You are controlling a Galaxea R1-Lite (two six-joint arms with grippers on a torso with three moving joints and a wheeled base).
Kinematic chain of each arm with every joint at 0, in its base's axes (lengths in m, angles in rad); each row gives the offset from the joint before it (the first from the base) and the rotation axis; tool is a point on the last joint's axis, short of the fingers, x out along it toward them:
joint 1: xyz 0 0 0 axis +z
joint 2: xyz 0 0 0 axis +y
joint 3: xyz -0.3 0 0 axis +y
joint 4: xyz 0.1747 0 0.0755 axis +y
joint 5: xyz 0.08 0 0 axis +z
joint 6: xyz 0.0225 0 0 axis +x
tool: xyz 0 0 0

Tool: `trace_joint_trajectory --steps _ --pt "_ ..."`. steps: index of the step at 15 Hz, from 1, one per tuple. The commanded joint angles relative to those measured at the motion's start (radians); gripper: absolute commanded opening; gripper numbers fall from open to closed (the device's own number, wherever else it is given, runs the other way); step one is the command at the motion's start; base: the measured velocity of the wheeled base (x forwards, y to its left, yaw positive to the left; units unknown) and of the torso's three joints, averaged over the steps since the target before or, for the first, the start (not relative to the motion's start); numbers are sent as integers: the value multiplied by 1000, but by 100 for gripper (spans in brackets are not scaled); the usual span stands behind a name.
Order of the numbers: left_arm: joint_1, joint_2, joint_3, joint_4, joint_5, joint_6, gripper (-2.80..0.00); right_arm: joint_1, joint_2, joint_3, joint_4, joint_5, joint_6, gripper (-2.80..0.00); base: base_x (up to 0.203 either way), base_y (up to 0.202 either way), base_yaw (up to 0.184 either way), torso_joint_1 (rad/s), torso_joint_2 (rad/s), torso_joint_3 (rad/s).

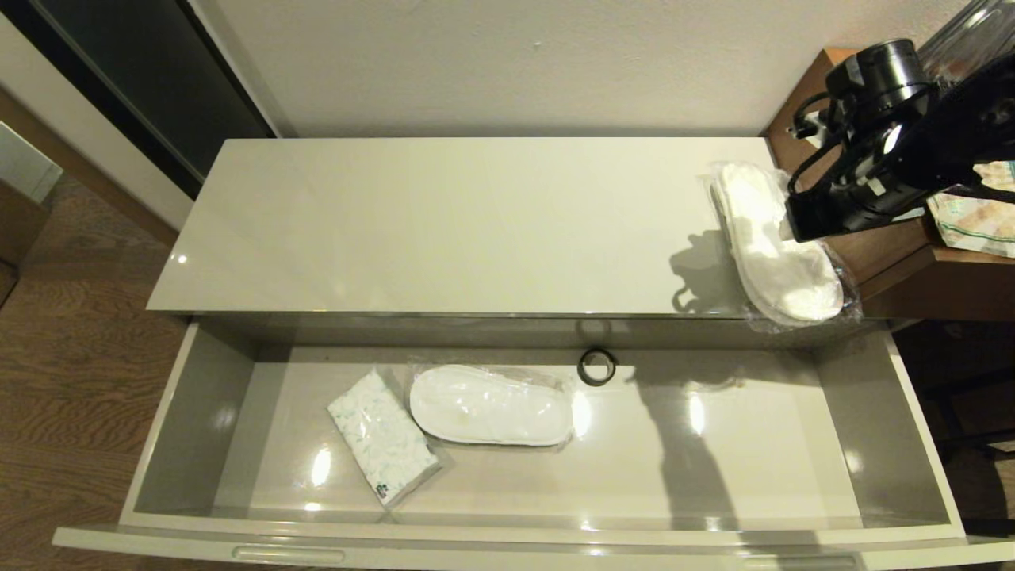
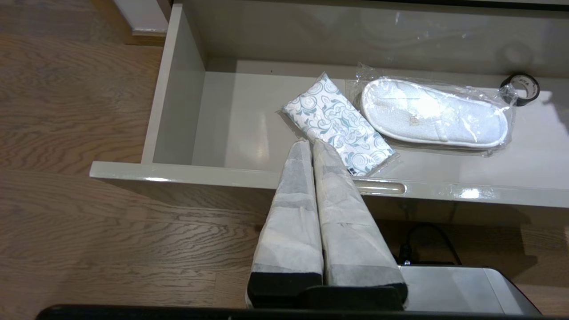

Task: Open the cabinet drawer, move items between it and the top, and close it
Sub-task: Place the disposable slippers on the table, then pick up the disposable slippers on the table

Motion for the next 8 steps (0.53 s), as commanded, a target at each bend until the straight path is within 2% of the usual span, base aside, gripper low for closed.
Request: trace_joint_trajectory --steps 1,4,8 --pt "0 -2 0 0 0 -1 -280 0 -56 9 45 3 2 0 0 0 0 0 0 0" --pt "0 -2 0 0 0 -1 -280 14 -167 37 201 30 36 0 0 0 0 0 0 0" --pt "0 -2 0 0 0 -1 -280 90 -373 191 455 104 201 0 0 0 0 0 0 0"
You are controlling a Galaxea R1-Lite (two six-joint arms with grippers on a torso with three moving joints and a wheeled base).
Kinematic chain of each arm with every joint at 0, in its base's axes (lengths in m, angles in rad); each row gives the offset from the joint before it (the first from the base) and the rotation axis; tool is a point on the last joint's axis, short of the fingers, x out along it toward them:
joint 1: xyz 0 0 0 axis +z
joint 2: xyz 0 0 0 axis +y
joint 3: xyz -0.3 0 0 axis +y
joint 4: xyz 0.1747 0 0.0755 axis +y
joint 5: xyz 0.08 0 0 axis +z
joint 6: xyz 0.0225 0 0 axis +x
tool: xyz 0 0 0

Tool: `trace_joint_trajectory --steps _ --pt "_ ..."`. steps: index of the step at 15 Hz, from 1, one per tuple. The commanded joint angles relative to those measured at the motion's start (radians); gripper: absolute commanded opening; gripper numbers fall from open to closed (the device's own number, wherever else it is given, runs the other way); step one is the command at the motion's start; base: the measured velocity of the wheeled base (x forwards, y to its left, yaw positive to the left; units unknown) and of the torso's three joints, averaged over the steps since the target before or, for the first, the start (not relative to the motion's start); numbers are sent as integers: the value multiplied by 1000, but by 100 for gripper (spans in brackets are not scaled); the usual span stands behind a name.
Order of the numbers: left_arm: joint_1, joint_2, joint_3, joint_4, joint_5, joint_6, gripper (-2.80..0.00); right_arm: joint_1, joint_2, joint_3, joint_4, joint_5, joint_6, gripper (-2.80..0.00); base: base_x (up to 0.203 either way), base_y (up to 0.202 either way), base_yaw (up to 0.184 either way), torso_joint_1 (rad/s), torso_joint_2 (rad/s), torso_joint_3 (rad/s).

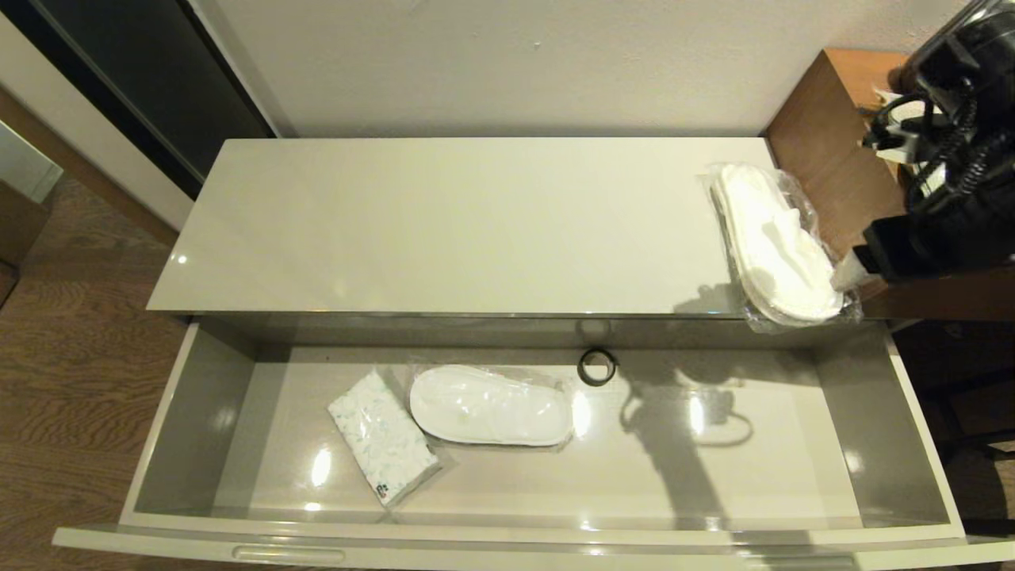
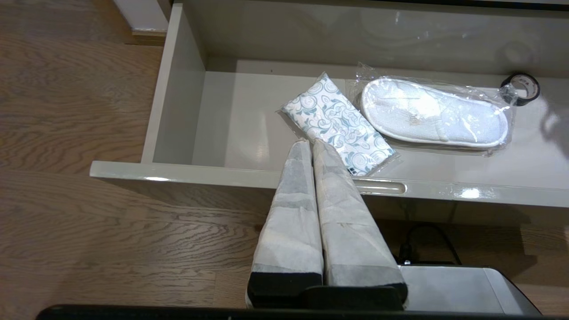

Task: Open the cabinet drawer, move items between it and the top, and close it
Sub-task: Pick up the disposable slippers on the table

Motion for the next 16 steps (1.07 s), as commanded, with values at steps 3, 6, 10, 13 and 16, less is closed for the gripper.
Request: trace_joint_trajectory --steps 3,6,10,13,16 --pt "0 -2 0 0 1 -1 -280 144 -244 199 177 14 187 -280 0 0 0 0 0 0" --pt "0 -2 0 0 1 -1 -280 317 -321 229 352 8 395 -280 0 0 0 0 0 0" --pt "0 -2 0 0 1 -1 -280 507 -386 232 452 -26 739 -280 0 0 0 0 0 0" --pt "0 -2 0 -1 1 -1 -280 507 -377 223 454 -61 741 -280 0 0 0 0 0 0" --pt "0 -2 0 0 1 -1 -280 505 -337 197 454 -96 711 -280 0 0 0 0 0 0"
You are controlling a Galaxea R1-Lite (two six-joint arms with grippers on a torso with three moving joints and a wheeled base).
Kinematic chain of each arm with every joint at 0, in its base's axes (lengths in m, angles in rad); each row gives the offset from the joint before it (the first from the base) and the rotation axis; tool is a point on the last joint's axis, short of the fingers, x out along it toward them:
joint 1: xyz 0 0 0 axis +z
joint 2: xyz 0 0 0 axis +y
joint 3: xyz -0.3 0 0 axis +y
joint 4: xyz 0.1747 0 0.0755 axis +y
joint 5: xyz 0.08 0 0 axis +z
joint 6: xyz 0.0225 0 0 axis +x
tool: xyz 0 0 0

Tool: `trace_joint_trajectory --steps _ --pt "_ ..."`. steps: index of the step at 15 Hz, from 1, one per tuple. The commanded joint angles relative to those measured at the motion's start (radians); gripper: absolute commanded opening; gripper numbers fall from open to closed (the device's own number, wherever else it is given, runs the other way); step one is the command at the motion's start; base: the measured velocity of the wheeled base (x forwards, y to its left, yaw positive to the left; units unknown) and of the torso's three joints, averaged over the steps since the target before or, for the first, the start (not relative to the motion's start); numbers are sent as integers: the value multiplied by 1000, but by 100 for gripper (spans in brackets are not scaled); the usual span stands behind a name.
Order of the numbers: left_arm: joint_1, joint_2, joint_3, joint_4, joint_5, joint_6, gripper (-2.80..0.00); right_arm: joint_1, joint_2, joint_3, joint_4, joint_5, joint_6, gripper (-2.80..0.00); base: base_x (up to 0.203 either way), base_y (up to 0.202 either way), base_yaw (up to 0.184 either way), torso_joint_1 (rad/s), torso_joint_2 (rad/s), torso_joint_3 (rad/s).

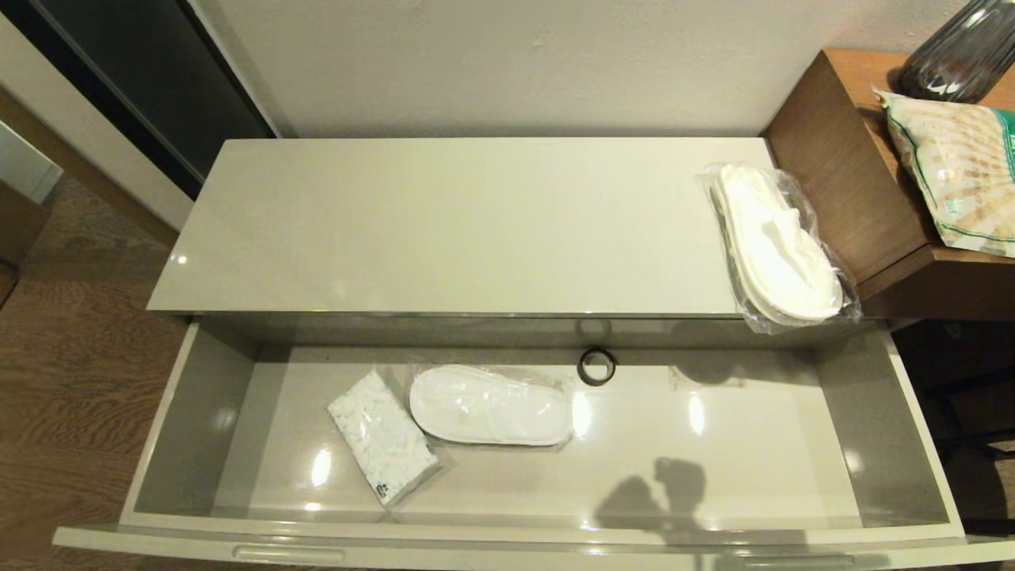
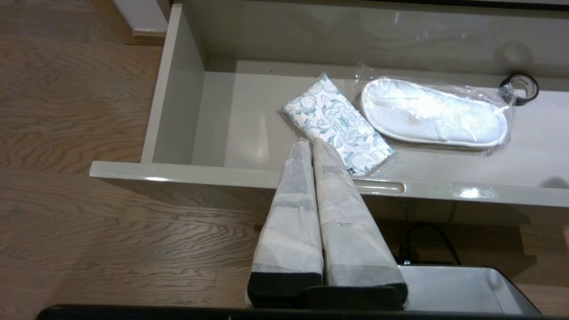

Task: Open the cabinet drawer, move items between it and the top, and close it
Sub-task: Pick up the disposable slippers on the table

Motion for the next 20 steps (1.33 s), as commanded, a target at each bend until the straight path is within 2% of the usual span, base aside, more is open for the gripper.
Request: trace_joint_trajectory --steps 1,3,4,10,13,15,16,19,20 --pt "0 -2 0 0 0 -1 -280 -8 58 -25 8 -31 -34 -280 0 0 0 0 0 0" --pt "0 -2 0 0 0 -1 -280 -74 107 -47 -11 -44 -157 -280 0 0 0 0 0 0" --pt "0 -2 0 0 0 -1 -280 -125 133 -60 -68 -46 -215 0 0 0 0 0 0 0" --pt "0 -2 0 0 0 -1 -280 -476 372 -236 -361 -36 -522 0 0 0 0 0 0 0" --pt "0 -2 0 -1 0 -1 -280 -567 486 -303 -532 -17 -645 0 0 0 0 0 0 0" --pt "0 -2 0 0 0 -1 -280 -575 528 -349 -569 62 -671 0 0 0 0 0 0 0" --pt "0 -2 0 0 0 -1 -280 -562 534 -354 -575 71 -691 0 0 0 0 0 0 0" --pt "0 -2 0 0 0 -1 -280 -443 534 -351 -580 35 -718 0 0 0 0 0 0 0" --pt "0 -2 0 0 0 -1 -280 -426 538 -351 -581 26 -718 0 0 0 0 0 0 0"
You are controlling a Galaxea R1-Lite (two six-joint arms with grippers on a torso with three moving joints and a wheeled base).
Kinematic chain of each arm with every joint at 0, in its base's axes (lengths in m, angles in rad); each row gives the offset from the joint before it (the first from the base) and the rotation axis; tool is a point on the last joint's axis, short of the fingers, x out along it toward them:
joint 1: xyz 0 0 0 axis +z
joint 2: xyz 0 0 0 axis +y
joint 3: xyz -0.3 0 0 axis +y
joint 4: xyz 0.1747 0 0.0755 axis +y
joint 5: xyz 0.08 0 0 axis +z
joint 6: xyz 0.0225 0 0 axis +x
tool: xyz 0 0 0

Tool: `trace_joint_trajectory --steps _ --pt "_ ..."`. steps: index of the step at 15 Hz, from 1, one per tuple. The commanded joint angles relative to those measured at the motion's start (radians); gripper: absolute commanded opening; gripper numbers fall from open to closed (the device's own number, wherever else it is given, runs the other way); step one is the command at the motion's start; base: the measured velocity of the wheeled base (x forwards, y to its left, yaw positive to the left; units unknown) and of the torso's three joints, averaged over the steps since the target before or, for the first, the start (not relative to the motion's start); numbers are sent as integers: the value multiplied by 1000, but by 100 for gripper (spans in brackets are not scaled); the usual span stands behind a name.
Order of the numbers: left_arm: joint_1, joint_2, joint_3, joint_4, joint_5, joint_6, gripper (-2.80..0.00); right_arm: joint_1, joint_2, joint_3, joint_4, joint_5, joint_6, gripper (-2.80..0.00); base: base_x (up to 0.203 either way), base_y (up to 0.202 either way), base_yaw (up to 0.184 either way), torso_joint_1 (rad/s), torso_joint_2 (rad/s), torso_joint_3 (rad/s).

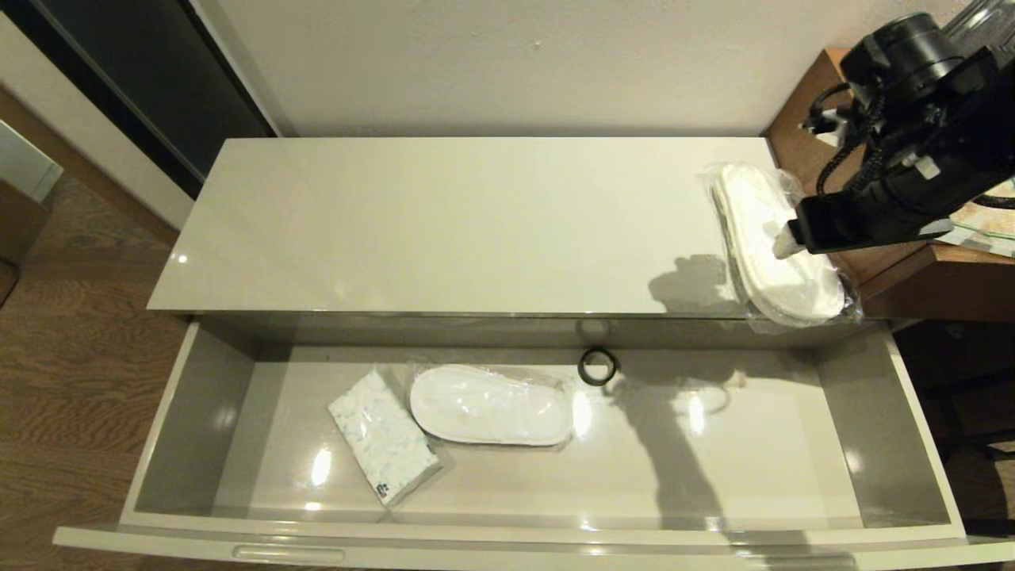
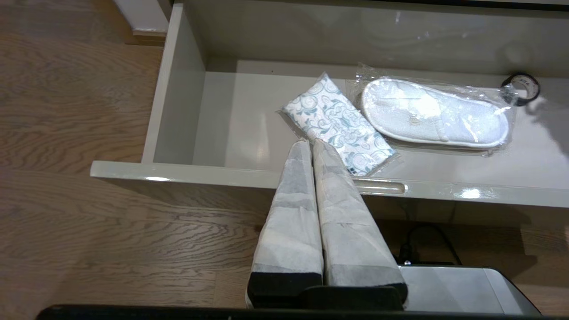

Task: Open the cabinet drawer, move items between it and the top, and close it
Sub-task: Pick up the disposable slippers on the table

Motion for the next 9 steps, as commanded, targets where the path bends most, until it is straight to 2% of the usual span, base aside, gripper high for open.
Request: trace_joint_trajectory --steps 1,3,6,8,9 --pt "0 -2 0 -1 1 -1 -280 45 16 -2 0 -25 -4 0 0 0 0 0 0 0" --pt "0 -2 0 0 1 -1 -280 63 7 -1 -28 -79 -34 0 0 0 0 0 0 0" --pt "0 -2 0 0 1 -1 -280 66 37 11 -31 -83 -23 0 0 0 0 0 0 0" --pt "0 -2 0 0 1 -1 -280 5 114 2 -61 -81 -18 0 0 0 0 0 0 0" --pt "0 -2 0 -1 1 -1 -280 -28 150 0 -145 -76 -29 0 0 0 0 0 0 0"
